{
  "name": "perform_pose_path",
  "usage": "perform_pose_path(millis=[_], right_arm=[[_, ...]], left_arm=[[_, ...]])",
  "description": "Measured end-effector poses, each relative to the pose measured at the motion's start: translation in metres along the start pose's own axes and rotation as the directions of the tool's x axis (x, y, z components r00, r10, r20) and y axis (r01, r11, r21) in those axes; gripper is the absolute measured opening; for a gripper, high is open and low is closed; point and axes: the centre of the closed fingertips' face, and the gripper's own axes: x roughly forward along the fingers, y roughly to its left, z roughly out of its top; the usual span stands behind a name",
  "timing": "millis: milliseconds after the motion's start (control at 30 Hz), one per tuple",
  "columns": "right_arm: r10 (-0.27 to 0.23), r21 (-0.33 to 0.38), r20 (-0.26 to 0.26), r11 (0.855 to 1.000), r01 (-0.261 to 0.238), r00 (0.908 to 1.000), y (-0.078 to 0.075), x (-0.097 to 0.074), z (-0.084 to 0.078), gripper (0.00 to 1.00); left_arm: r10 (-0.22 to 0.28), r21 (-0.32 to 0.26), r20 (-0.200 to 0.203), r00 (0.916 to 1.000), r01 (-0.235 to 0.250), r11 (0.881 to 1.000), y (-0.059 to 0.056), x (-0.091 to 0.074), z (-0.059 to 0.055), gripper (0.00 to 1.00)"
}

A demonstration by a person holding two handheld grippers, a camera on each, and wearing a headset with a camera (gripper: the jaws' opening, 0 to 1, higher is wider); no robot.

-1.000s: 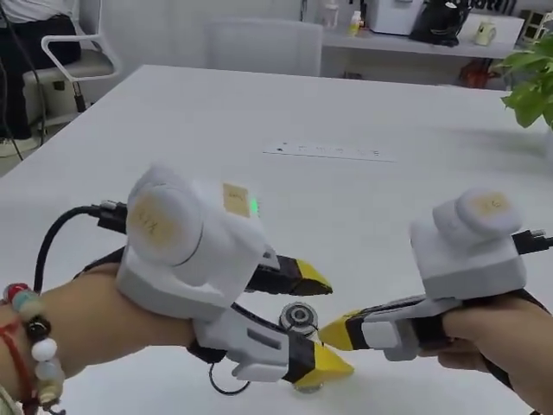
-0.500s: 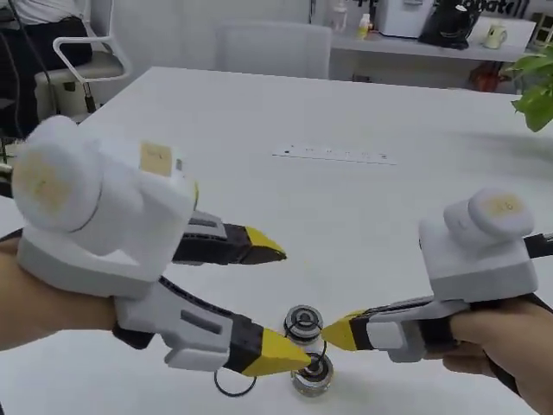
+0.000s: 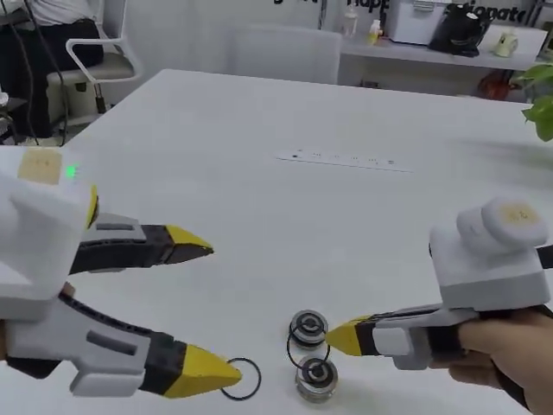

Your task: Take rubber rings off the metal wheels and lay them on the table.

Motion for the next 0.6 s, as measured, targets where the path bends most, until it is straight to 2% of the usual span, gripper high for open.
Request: perform_pose_path(millis=[300, 600], right_arm=[[0.009, 0.001, 0.013, 1.000, -0.009, 0.9999, 0.004, -0.001, 0.003, 0.00], [0.010, 0.002, 0.019, 1.000, -0.010, 0.9998, 0.008, -0.002, 0.004, 0.00]], left_arm=[[0.076, -0.071, 0.004, 0.9971, -0.076, 0.995, 0.001, -0.014, -0.017, 0.73], [0.100, -0.132, -0.007, 0.9949, -0.100, 0.986, -0.005, -0.018, -0.032, 0.73]])
